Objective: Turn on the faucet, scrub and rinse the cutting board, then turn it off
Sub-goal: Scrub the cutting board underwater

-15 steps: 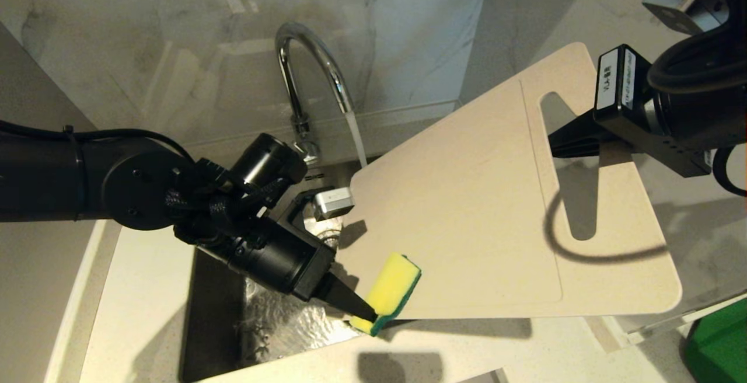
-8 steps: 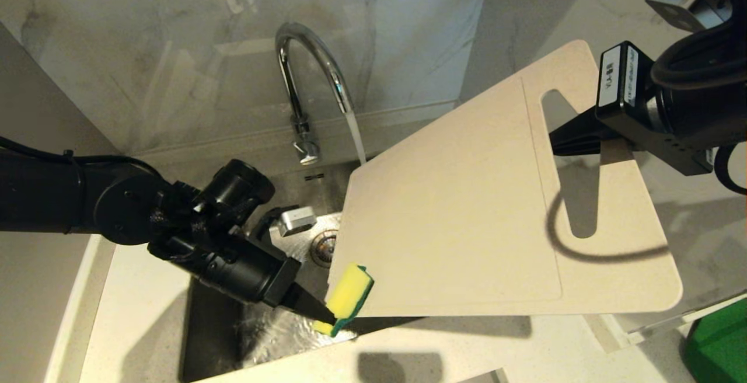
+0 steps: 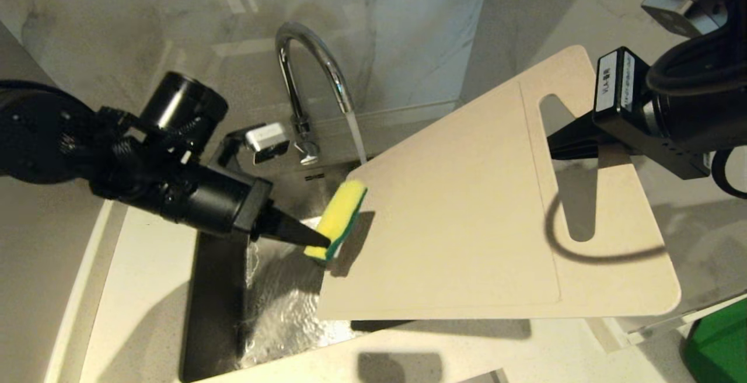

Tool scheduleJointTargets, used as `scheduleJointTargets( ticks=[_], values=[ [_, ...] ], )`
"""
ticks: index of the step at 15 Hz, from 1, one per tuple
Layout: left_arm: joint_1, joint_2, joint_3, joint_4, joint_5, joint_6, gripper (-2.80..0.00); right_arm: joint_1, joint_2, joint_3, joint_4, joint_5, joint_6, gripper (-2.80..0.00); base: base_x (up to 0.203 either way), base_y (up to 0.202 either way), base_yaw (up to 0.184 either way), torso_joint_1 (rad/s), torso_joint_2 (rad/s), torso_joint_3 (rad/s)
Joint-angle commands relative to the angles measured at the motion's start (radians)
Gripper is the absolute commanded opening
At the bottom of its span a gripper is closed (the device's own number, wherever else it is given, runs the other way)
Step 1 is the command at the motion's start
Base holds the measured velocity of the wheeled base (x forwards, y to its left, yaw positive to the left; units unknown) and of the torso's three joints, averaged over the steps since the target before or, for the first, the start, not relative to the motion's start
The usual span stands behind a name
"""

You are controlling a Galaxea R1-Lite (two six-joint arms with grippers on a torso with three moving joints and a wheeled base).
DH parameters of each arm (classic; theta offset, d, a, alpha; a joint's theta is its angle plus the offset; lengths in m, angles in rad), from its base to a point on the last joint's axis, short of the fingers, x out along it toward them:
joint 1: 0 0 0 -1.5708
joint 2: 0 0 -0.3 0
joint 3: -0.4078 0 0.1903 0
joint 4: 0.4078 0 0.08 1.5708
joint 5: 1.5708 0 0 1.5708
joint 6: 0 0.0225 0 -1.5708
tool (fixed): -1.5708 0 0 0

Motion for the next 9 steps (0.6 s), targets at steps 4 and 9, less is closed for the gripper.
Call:
scheduleJointTargets(
  ticks=[4, 9],
  values=[
    [-0.068, 0.122, -0.323, 0.039, -0.001, -0.018, -2.80, 0.002, -0.001, 0.021, 0.002, 0.003, 0.002, -2.80, 0.000, 0.000, 0.000, 0.000, 0.00, 0.000],
    [-0.152, 0.313, -0.455, 0.012, 0.007, -0.041, -2.80, 0.000, 0.006, 0.021, -0.006, 0.017, 0.002, -2.80, 0.000, 0.000, 0.000, 0.000, 0.00, 0.000]
  ],
)
